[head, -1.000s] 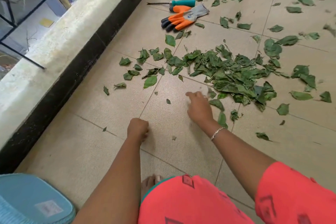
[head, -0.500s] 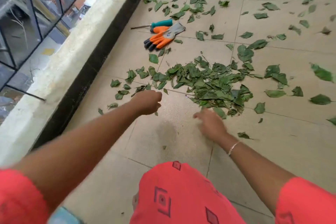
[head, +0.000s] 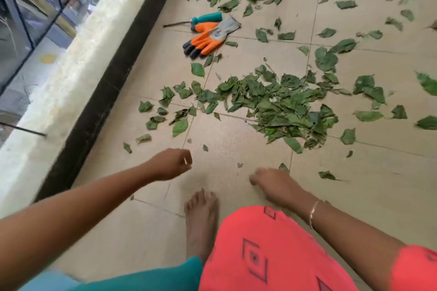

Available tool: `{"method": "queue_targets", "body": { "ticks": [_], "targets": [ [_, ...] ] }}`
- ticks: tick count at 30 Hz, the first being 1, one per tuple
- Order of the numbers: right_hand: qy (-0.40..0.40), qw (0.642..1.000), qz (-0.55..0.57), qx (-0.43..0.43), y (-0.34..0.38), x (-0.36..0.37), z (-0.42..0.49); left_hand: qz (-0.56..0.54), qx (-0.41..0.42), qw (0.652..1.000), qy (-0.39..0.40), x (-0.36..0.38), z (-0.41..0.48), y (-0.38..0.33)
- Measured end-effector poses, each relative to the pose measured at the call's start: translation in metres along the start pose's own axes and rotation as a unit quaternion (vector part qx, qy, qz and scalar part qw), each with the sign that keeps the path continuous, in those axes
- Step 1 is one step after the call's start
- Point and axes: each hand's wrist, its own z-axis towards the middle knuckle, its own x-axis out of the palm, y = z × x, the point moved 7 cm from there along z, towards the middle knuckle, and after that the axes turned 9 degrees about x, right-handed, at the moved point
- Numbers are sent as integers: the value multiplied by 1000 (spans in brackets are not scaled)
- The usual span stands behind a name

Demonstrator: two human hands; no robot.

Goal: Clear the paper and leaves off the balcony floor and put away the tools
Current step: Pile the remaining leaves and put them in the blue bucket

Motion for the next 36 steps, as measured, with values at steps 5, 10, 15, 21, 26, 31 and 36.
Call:
{"method": "queue_targets", "body": {
  "ticks": [5,10,15,21,26,31,36],
  "targets": [
    [-125,941,118,292,-104,-33,-3,-70,-31,995,67,49,45,7],
    [-126,907,224,332,-109,-90,52,-178,31,983,-32,16,87,-12],
    [213,916,309,142,8,-66,96,-363,-39,889,-277,-46,87,27],
    [26,943,112,311,-46,-80,100,-387,-293,788,-379,6,50,101],
    [30,924,268,273,-13,-89,122,-360,-419,734,-396,14,21,129],
    [71,927,305,208,34,-62,139,-394,-440,735,-334,20,22,153],
    [-6,902,349,254,28,-63,153,-403,-115,833,-361,-25,63,91]
  ]
}}
